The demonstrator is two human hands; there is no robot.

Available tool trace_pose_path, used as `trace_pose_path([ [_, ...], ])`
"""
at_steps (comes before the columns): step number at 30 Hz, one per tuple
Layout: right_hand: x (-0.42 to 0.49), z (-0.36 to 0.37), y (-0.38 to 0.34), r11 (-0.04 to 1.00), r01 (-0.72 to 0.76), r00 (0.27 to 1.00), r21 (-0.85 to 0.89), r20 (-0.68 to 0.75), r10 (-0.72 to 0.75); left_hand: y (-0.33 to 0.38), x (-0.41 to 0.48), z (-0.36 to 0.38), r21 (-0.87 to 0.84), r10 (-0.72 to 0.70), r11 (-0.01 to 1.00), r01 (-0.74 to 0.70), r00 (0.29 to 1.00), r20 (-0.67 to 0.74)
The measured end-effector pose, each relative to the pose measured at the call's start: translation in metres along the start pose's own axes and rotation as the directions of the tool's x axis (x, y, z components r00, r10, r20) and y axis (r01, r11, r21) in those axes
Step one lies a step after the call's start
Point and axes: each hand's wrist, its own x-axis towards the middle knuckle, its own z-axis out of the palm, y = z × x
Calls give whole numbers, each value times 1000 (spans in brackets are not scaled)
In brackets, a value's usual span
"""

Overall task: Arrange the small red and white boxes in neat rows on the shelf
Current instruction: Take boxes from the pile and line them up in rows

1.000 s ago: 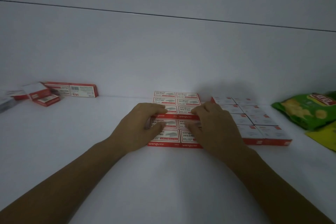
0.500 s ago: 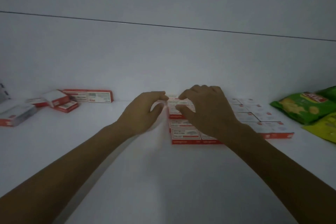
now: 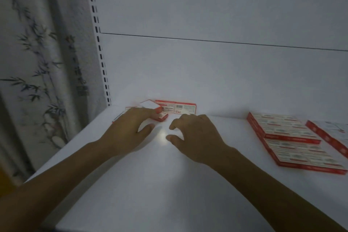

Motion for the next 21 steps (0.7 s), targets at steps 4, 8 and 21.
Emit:
trace_pose_path([
  [4,26,11,-38,990,-40,996,135,83,29,-39,2,-13,-2,-47,999,47,998,-32],
  [8,38,25,-52,988,-79,997,136,-13,81,-60,10,-9,14,-163,986,166,980,-112],
  [21,35,53,-36,969,-171,979,177,-78,187,-73,6,5,-103,-324,944,313,939,-115],
])
